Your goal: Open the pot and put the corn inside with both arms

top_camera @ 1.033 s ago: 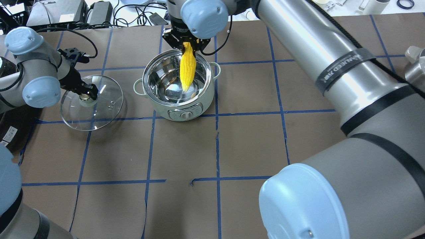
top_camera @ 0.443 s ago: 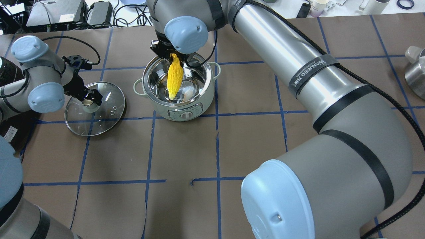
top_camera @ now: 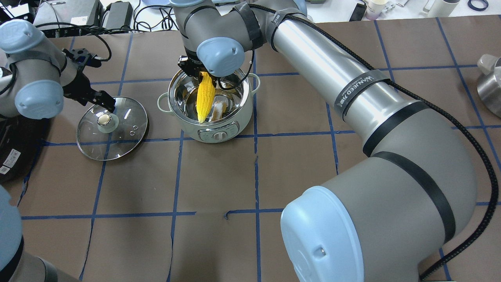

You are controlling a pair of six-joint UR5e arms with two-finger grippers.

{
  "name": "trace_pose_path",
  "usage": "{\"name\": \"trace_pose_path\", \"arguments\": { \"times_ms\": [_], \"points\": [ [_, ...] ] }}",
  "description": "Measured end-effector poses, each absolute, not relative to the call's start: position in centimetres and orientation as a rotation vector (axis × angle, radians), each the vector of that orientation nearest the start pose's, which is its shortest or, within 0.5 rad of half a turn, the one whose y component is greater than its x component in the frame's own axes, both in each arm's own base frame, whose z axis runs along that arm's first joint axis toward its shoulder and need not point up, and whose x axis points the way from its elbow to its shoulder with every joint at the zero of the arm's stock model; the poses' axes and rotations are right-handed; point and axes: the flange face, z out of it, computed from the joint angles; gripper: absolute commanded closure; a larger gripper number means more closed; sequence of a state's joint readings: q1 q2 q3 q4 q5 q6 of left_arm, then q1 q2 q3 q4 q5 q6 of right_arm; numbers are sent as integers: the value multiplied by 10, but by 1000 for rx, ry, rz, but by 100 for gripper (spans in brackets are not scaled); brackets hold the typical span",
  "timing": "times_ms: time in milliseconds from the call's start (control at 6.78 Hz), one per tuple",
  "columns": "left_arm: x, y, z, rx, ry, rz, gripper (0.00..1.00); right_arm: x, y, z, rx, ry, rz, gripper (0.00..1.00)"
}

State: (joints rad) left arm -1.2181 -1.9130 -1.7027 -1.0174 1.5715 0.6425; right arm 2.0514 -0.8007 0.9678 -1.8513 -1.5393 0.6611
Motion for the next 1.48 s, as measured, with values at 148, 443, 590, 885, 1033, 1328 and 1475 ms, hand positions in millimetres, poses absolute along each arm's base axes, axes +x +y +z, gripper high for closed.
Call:
{"name": "trace_pose_path", "arguments": {
  "times_ms": [148,443,590,885,1033,1328,1475],
  "points": [
    [71,-606,330,469,3080,-81,0,488,-639,315,276,3032,-131,0],
    [31,-589,405,462,3097,-53,0,479,-636,345,239,3017,-169,0],
    [11,-576,437,401,3105,-69,0,456,-635,376,186,3027,-177,0],
    [-31,-545,485,255,3119,-86,0,366,-637,437,67,3077,-136,1],
    [-49,-534,500,171,3125,-87,0,306,-632,461,24,3098,-108,2],
    [-101,-519,518,104,3126,-106,0,207,-582,495,-87,3161,-101,6],
    [-128,-509,525,127,3127,-107,0,181,-547,507,-130,3187,-111,7]
  ]
}}
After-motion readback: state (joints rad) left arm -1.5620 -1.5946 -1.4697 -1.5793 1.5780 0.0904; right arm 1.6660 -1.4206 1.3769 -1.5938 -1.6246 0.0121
